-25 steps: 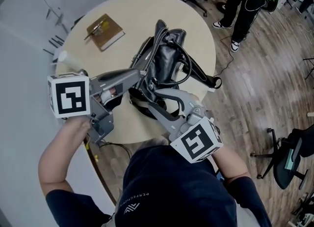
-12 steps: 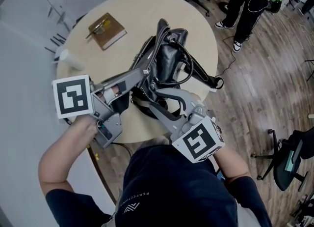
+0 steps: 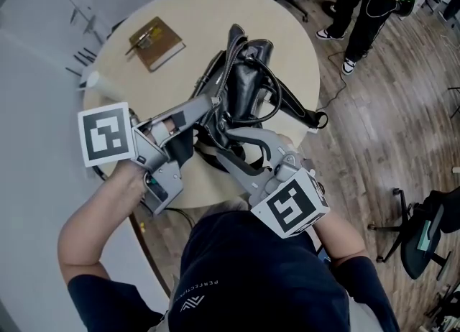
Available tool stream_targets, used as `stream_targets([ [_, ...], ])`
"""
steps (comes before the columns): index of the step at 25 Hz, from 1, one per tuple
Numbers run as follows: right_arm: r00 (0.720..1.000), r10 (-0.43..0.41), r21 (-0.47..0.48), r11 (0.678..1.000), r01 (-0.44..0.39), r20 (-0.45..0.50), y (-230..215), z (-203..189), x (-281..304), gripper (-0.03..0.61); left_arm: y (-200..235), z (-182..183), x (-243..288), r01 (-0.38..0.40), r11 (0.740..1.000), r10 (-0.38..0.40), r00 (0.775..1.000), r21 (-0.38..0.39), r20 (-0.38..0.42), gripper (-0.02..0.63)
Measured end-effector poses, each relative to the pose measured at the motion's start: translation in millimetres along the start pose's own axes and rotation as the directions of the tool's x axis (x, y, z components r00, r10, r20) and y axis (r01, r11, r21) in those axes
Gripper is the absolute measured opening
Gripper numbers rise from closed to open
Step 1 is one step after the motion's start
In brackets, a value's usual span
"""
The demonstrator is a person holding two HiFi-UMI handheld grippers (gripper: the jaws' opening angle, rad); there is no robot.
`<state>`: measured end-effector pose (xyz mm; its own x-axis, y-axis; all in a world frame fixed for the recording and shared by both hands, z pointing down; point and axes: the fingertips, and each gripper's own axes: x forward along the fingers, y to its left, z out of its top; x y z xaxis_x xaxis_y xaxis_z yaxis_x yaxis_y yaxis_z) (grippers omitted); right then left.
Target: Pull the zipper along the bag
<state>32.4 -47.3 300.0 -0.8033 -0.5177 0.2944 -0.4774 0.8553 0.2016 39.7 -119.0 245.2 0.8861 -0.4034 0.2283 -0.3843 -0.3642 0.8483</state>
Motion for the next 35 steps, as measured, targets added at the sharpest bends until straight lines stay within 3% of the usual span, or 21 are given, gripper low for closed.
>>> stream_targets([
  [8,1.0,0.01,0.006,1.0,-0.01,0.012,1,1,0,0.115,-2,0,1,0.019,1.0,-0.019,1.0,-0.006,0.013,0.029],
  [22,0.999,0.024,-0.005,1.0,-0.025,-0.033,-8,0,-7,0.149,1,-3,-13,0.018,0.992,-0.019,1.0,0.124,0.008,0.028],
  [29,0.996,0.025,-0.043,0.999,-0.029,-0.085,-5,-2,-11,0.152,9,-7,-19,0.034,0.991,-0.034,0.999,0.126,-0.003,0.028],
  [35,0.996,-0.063,-0.003,0.998,0.063,0.06,-29,31,-36,0.112,13,-8,-21,0.04,0.991,-0.041,0.999,0.13,0.005,0.028],
])
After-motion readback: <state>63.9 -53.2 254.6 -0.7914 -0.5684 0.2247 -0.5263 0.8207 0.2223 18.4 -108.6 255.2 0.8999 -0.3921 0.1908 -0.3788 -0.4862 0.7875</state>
